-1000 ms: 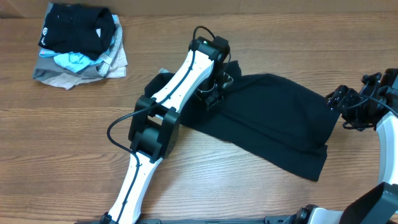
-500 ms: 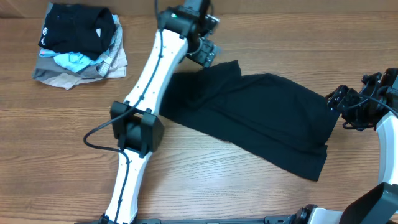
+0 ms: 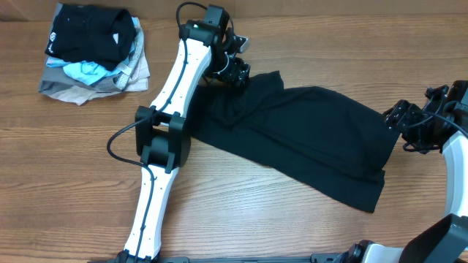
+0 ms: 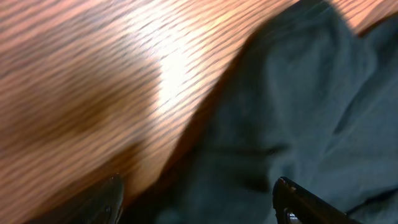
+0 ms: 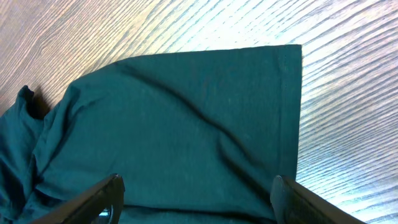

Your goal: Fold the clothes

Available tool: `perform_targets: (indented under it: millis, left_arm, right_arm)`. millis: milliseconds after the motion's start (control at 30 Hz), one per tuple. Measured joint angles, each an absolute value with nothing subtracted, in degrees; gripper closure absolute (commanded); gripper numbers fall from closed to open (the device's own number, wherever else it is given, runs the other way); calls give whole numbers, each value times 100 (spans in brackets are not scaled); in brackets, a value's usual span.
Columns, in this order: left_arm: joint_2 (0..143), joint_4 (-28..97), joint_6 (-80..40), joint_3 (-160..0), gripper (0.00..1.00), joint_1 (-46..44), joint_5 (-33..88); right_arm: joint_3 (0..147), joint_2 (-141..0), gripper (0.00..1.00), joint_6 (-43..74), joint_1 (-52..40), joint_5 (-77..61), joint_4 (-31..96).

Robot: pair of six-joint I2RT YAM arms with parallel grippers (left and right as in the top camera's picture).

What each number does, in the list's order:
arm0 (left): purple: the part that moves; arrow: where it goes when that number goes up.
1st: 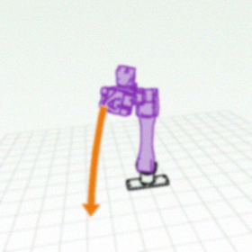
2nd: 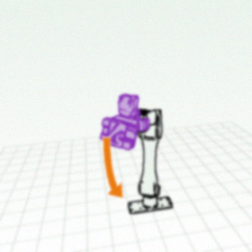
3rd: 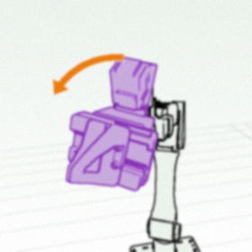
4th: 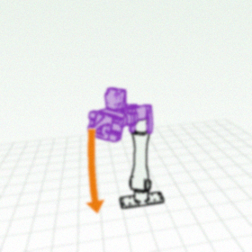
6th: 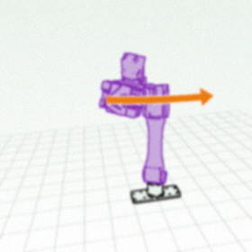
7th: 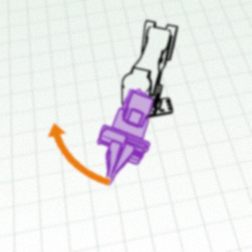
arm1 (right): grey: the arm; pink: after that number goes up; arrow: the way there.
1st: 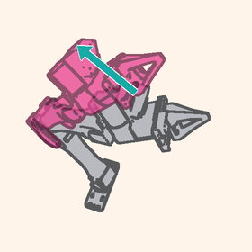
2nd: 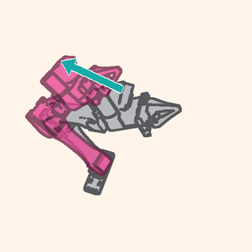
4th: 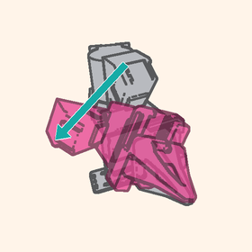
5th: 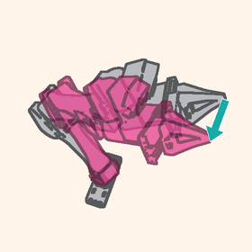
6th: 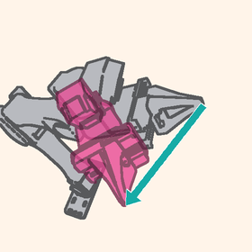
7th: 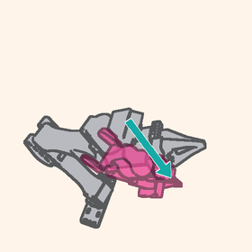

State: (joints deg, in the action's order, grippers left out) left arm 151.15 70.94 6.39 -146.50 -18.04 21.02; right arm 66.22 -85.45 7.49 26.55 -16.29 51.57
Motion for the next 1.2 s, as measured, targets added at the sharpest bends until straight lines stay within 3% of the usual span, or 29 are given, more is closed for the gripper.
perform_targets:
  millis: [233,333,467,567,733,933,1200]
  left_arm:
    - [15144,6904,642,-14650,22,-1852,2349]
    - [15259,6788,646,-14650,30,-1852,2364]
    - [15426,6700,668,-14650,56,-1852,2364]
    - [15520,6578,722,-14650,68,-1852,2368]
    - [15522,6366,633,-14650,75,-1852,2383]
    - [15522,6171,523,-14654,96,-1852,2386]
    - [15620,6235,473,-15806,96,-1852,2141]
  right_arm:
    - [6622,-8545,20,749,2655,-1629,5155]
    - [6622,-8545,20,746,2655,-1629,5151]
    - [6622,-8545,20,746,2655,-1629,5135]
    - [6622,-8545,20,749,2655,-1627,5118]
    - [6622,-8545,20,746,2655,-1629,5105]
    - [6622,-8545,20,746,2655,-1629,5105]
    - [6622,-8547,20,744,2655,-1629,5100]
